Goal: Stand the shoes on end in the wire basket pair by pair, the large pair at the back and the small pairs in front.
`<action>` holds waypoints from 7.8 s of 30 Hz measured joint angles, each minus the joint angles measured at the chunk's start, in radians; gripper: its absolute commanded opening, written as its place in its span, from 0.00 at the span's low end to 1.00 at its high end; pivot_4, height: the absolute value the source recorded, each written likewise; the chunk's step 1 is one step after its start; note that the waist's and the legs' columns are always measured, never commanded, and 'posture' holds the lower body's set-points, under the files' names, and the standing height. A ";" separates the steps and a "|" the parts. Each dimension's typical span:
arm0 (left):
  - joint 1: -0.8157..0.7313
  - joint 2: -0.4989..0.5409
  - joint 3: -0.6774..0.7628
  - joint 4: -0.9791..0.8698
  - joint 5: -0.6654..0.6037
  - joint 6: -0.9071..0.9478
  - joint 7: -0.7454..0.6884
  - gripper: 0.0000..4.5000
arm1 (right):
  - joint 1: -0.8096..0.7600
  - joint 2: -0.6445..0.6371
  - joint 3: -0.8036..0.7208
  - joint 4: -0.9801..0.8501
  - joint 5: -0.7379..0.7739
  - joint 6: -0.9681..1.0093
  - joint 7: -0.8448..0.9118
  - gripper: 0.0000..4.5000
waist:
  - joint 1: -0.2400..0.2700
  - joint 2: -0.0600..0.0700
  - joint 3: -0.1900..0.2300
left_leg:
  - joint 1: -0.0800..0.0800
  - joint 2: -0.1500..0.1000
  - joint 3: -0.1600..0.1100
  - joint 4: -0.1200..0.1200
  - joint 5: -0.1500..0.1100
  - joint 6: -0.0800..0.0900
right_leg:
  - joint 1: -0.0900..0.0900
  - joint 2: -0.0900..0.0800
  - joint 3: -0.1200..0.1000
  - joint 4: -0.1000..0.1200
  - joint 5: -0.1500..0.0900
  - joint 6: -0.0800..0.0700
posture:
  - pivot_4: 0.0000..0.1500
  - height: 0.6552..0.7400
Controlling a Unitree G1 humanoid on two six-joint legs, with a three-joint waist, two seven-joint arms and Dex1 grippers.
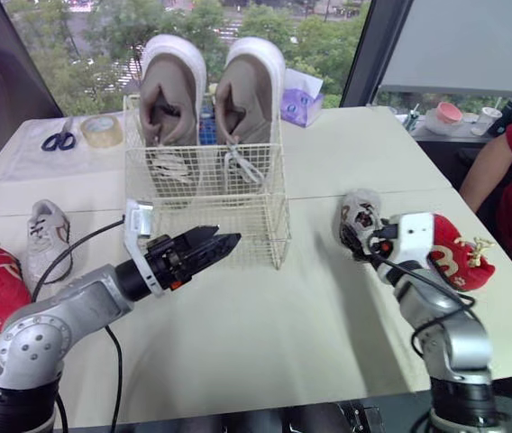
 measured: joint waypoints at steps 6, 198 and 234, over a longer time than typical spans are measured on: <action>-0.023 0.021 0.001 0.001 0.007 0.001 -0.005 1.00 | -0.131 0.055 0.019 0.246 -0.104 -0.106 -0.100 0.99 | -0.006 -0.001 -0.001 | 0.001 0.000 0.000 0.000 0.000 0.000 | 0.001 0.000 0.000 0.000 0.000 0.000 | 1.00 1.00; -0.239 0.616 0.186 0.696 0.408 0.302 0.311 1.00 | -0.651 -0.591 0.189 -0.078 0.490 0.307 1.224 0.98 | -0.012 -0.011 0.006 | 0.001 0.000 0.000 -0.017 0.007 -0.013 | -0.007 0.004 -0.001 0.003 -0.001 -0.003 | 1.00 1.00; -0.962 0.359 -0.115 1.793 1.272 -0.003 -0.044 0.01 | -0.610 -0.566 0.105 -0.188 0.591 0.385 0.920 1.00 | -0.002 -0.017 0.003 | 0.002 0.000 0.003 -0.014 0.007 -0.012 | -0.006 0.003 -0.001 0.007 0.000 -0.002 | 1.00 1.00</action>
